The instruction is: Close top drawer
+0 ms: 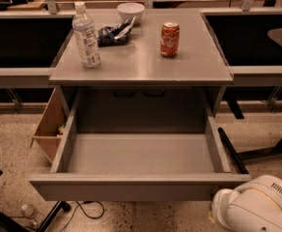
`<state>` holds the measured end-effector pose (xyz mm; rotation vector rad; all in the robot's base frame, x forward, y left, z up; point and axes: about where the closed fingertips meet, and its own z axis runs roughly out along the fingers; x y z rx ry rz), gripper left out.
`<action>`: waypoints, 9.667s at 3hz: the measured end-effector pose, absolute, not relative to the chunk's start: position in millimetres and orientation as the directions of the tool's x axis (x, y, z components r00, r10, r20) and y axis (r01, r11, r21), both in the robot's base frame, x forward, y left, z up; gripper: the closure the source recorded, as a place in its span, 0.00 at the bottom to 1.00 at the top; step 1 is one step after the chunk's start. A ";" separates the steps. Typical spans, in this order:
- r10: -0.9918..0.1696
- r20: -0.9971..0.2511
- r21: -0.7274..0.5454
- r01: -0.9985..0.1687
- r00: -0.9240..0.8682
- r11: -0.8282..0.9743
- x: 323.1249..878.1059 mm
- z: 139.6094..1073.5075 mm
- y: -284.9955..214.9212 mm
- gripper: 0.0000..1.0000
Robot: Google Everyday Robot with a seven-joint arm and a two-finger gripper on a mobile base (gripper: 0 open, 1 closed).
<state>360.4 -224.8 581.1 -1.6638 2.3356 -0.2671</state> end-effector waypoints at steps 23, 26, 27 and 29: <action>-0.928 0.279 -0.584 -0.723 0.248 -0.369 638.0 872.4 -163.4 1.00; -0.918 0.395 -0.348 -0.917 0.046 -0.196 501.5 913.7 -263.7 0.75; -0.918 0.395 -0.348 -0.917 0.046 -0.196 501.5 913.7 -263.7 0.51; -0.918 0.395 -0.348 -0.917 0.046 -0.196 501.5 913.7 -263.7 0.05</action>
Offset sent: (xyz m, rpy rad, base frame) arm 0.0307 0.0093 0.0121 0.0336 -0.0936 0.0014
